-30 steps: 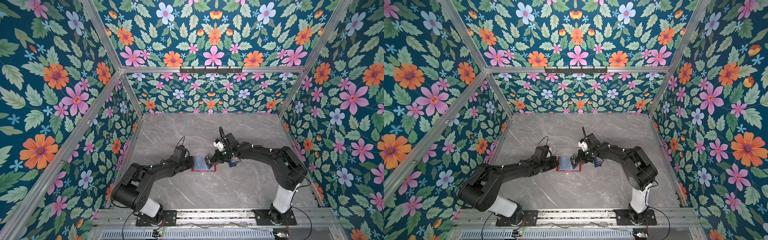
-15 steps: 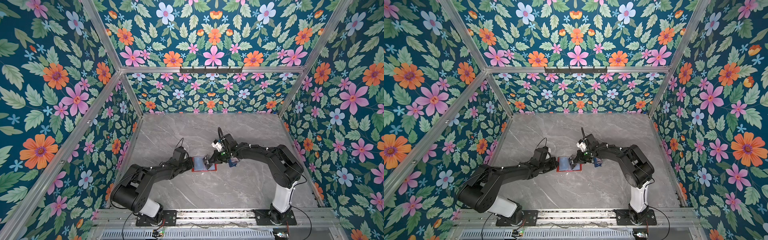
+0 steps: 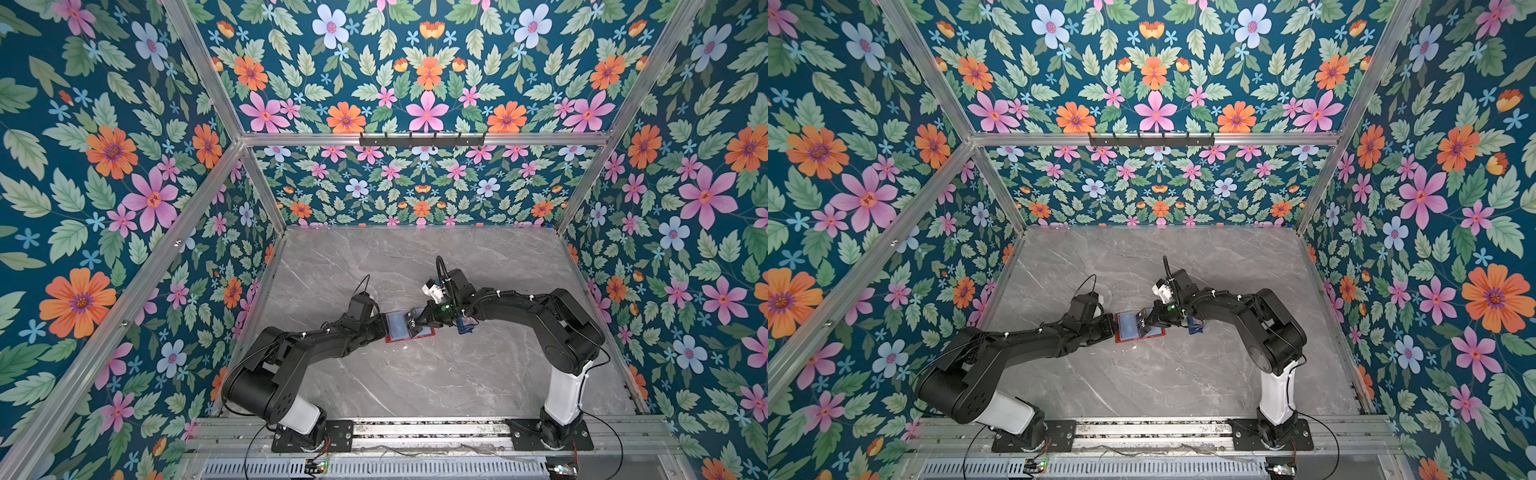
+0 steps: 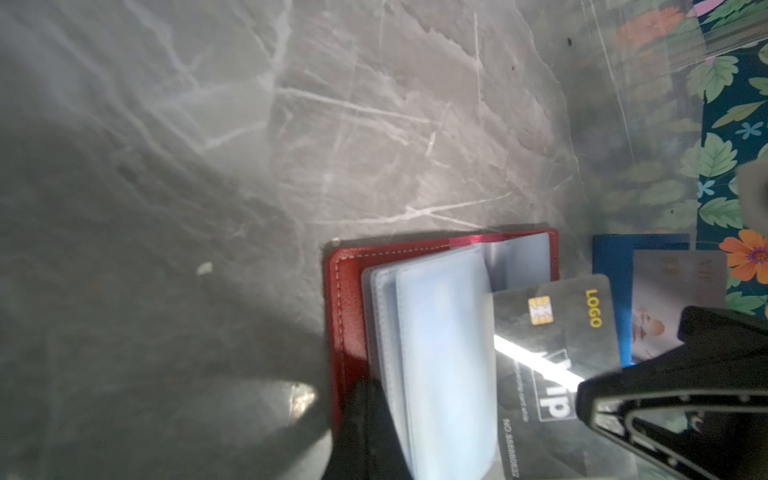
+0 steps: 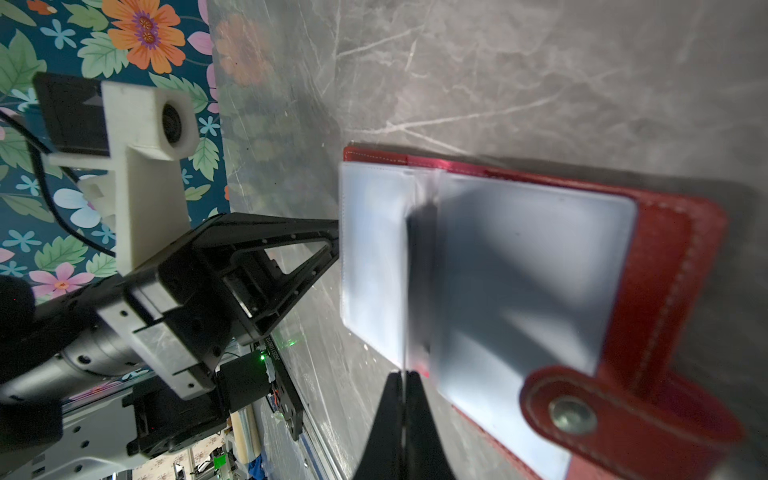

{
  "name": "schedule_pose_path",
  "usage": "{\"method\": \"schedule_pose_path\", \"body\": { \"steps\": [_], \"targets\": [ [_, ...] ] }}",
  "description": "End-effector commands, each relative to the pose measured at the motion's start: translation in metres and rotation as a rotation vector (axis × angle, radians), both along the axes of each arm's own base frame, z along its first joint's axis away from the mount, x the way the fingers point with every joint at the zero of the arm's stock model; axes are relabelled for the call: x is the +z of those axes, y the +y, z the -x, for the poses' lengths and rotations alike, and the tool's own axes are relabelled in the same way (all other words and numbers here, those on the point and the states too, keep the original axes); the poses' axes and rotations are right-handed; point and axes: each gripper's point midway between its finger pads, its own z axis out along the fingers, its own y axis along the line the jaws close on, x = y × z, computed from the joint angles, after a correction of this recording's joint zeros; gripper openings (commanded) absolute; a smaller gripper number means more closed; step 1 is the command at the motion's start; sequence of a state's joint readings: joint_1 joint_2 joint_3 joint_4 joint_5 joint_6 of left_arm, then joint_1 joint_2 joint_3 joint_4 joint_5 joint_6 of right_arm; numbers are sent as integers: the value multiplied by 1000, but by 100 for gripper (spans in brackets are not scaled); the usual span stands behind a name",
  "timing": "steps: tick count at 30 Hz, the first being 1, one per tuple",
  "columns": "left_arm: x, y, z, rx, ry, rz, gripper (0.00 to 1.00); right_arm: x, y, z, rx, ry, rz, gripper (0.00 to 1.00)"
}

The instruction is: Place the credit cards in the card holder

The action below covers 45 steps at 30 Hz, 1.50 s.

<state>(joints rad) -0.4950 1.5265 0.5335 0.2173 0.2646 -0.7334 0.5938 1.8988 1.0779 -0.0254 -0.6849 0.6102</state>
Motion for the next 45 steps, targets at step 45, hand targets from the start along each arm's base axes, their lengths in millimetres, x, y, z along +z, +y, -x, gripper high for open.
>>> {"method": "schedule_pose_path", "body": {
  "steps": [45],
  "targets": [
    [-21, 12, 18, -28, 86, -178, 1, -14, 2, -14, -109, -18, -40, 0]
  ]
}}
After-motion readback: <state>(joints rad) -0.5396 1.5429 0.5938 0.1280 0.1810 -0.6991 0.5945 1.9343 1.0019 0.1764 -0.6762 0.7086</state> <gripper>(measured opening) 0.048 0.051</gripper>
